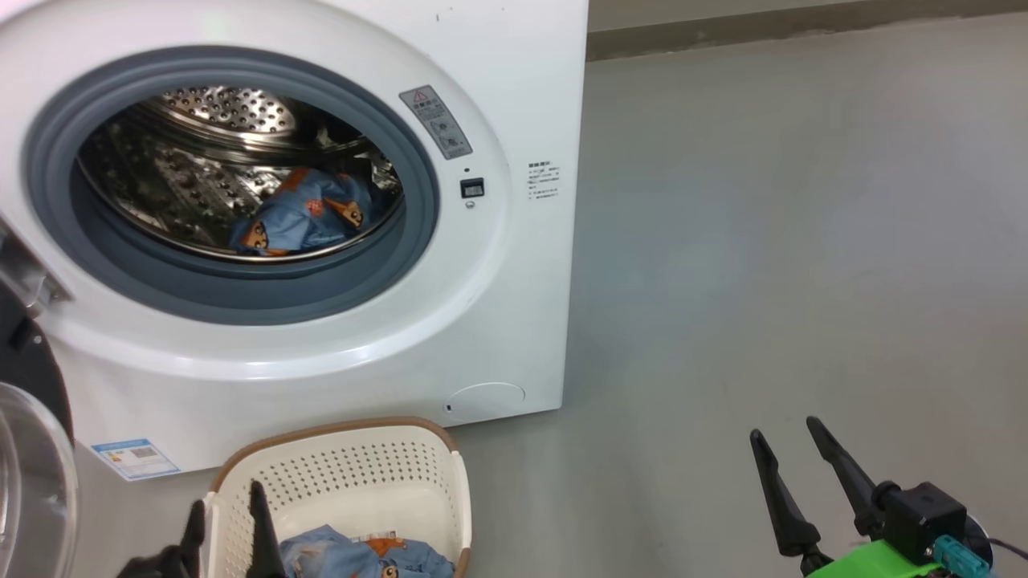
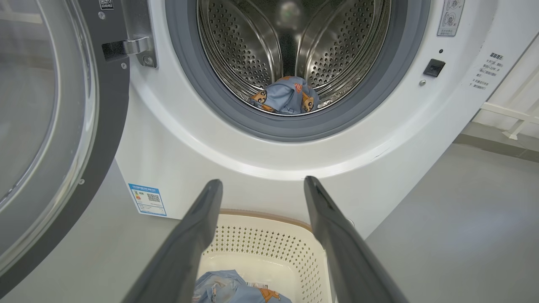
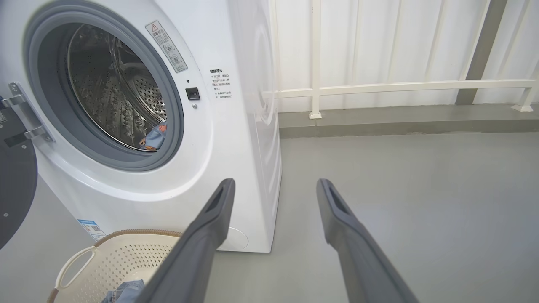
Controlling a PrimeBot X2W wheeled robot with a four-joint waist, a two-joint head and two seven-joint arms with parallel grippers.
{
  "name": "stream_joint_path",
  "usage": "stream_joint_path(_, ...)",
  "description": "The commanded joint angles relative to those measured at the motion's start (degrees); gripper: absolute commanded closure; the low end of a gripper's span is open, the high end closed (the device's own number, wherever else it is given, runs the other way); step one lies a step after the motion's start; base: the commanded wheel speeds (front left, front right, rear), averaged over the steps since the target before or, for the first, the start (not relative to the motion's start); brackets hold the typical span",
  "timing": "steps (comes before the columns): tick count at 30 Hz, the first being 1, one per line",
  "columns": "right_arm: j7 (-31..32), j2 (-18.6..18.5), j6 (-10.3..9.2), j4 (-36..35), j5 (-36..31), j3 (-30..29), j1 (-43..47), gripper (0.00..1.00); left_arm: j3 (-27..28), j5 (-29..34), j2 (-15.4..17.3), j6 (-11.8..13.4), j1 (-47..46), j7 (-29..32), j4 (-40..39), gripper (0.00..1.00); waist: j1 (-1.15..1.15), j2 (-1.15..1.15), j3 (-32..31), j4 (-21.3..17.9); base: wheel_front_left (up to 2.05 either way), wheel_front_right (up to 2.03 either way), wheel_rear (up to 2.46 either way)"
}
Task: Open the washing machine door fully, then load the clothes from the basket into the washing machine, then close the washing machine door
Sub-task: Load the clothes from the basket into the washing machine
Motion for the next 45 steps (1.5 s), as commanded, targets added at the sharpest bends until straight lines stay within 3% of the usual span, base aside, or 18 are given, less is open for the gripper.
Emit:
stream_joint_path(1, -0.27, -0.58, 0.09, -1.06, -0.7, 1.18, 0.25, 0.0, 0.99, -0.14, 1.04, 0.61, 0.07, -0.53, -2.17, 0.0, 0.0, 0.0, -0.64, 0.79, 0.0, 0.0, 0.0)
stream_joint_path(9, -0.27, -1.0, 0.09, -0.93, -0.57, 1.56, 0.9, 0.0, -0.27, 0.02, 1.03, 1.95, 3.29, -0.53, -4.92, 0.0, 0.0, 0.0, -1.97, 3.07, 0.0, 0.0, 0.0)
stream_joint_path(45, -0.27, 0.26, 0.09, 0.33, -0.24, 1.39, 0.99, 0.0, -0.3, 0.67, 1.4, 2.44, 5.77, -0.47, -7.52, 0.0, 0.0, 0.0, -1.63, 7.53, 0.0, 0.0, 0.0)
